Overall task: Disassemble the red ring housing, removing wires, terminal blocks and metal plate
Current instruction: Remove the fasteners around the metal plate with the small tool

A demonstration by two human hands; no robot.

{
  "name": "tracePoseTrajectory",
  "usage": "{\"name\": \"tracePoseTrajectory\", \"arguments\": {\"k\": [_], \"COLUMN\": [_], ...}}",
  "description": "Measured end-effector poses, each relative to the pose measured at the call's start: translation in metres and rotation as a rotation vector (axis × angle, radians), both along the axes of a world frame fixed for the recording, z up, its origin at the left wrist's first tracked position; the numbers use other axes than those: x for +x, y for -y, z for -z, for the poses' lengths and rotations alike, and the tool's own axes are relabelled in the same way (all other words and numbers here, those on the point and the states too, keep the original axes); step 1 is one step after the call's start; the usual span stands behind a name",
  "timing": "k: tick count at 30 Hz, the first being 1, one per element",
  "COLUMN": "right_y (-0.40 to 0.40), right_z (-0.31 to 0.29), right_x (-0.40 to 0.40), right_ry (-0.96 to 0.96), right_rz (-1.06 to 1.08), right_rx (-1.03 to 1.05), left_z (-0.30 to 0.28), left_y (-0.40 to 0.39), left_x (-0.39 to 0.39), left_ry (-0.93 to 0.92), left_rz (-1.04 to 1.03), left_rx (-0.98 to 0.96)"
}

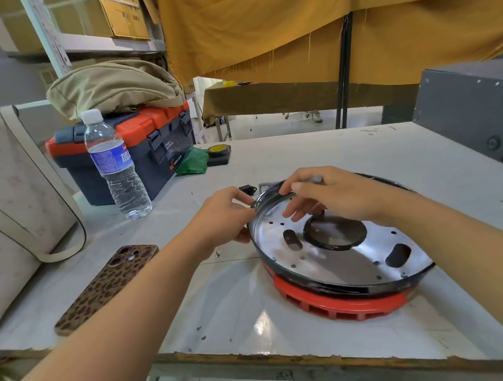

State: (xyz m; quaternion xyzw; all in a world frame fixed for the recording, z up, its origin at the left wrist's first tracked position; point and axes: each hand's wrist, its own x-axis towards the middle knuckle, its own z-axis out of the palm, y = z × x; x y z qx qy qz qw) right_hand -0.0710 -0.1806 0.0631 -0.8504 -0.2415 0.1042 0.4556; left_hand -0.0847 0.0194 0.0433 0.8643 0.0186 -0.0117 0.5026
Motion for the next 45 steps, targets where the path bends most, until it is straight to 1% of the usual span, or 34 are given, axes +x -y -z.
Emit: {"name": "tracePoseTrajectory", "arguments": {"k": [2,5,11,14,19,24,30,33,38,42,45], "right_y": [0.002,0.004,-0.005,-0.013,-0.022,-0.022,-0.022,-0.023,-0.024,-0.025,-0.027], "right_z": [-0.003,-0.005,-0.007,-0.008,-0.007,0.005,0.013,0.014,0.014,0.012,0.008], "right_x": [-0.001,-0.003,-0.008,-0.01,-0.005,0.001,0.005,0.005,0.006,0.003,0.0], "right_ry": [-0.032,-0.066,-0.075,-0.079,-0.092,-0.125,-0.147,-0.145,-0.111,-0.01,-0.006], "right_rz": [0.004,0.011,-0.032,-0.046,-0.012,0.033,0.01,0.005,-0.006,-0.011,-0.013], "right_rx": [0.074,0.147,0.183,0.171,0.132,0.176,0.17,0.168,0.14,0.08,0.106], "left_z": [0.001,0.003,0.002,0.005,0.016,0.027,0.036,0.039,0.039,0.038,0.04], "left_y": [0.003,0.003,-0.002,0.002,0.012,0.02,0.02,0.022,0.022,0.023,0.023], "left_x": [0.001,0.001,0.0,0.004,0.012,0.018,0.018,0.016,0.014,0.014,0.014], "left_ry": [0.003,-0.033,-0.074,-0.042,0.023,0.081,0.128,0.151,0.159,0.167,0.168], "left_rz": [-0.013,0.028,0.122,0.114,0.06,0.014,-0.017,-0.031,-0.032,-0.033,-0.045], "left_rx": [-0.029,-0.068,-0.067,-0.102,-0.159,-0.267,-0.327,-0.411,-0.444,-0.432,-0.442]}}
